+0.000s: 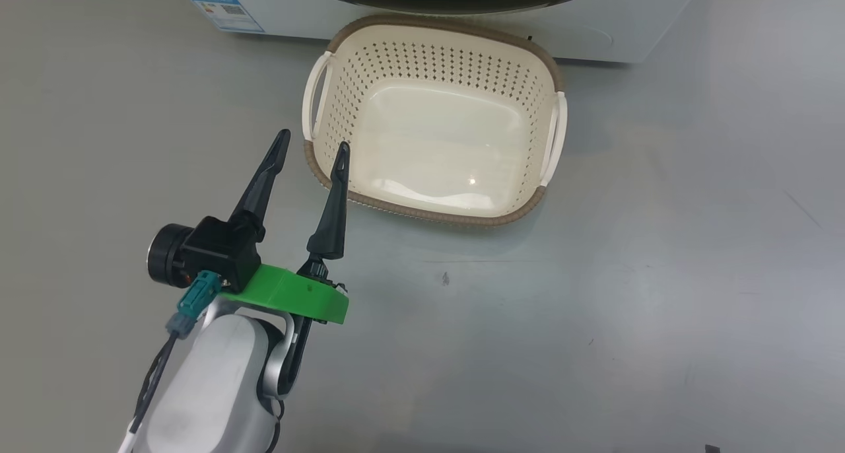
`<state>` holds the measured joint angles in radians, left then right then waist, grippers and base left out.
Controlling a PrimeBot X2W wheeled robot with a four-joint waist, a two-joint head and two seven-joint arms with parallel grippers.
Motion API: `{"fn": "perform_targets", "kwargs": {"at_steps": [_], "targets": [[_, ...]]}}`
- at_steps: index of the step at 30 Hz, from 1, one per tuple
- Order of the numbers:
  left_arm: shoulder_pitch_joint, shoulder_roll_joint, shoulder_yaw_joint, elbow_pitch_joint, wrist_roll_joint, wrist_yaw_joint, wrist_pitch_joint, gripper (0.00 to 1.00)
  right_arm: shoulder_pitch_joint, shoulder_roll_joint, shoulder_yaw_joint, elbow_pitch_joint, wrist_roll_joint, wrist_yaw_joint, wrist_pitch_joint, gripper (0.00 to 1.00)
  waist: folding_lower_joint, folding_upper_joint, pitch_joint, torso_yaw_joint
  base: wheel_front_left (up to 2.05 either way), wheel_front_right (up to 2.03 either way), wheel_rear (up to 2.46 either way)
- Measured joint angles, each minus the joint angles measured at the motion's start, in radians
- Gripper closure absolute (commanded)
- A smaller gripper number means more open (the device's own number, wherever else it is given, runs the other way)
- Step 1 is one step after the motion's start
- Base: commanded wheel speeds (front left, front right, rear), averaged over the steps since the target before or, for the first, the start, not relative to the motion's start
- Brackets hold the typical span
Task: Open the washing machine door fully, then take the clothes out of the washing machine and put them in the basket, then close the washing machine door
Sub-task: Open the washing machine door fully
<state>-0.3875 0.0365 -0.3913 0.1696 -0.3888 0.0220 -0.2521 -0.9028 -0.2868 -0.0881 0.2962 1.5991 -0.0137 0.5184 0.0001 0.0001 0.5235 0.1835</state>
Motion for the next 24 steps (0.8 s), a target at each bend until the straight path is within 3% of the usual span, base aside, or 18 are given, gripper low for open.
{"fn": "perform_targets", "kwargs": {"at_steps": [8, 24], "targets": [[-0.006, -0.001, -0.027, -0.002, -0.013, 0.01, 0.0, 0.0, -0.072, -0.008, 0.026, 0.046, 0.001, -0.04, 0.048, 1.0, 0.0, 0.0, 0.028, 0.04, 0.0, 0.0, 0.0], [-0.023, -0.004, -0.067, -0.015, -0.025, 0.027, 0.0, 0.0, -0.179, -0.019, 0.012, 0.142, 0.038, -0.076, 0.085, 1.0, -0.0001, 0.0, 0.059, 0.098, 0.0, 0.0, 0.0]]}}
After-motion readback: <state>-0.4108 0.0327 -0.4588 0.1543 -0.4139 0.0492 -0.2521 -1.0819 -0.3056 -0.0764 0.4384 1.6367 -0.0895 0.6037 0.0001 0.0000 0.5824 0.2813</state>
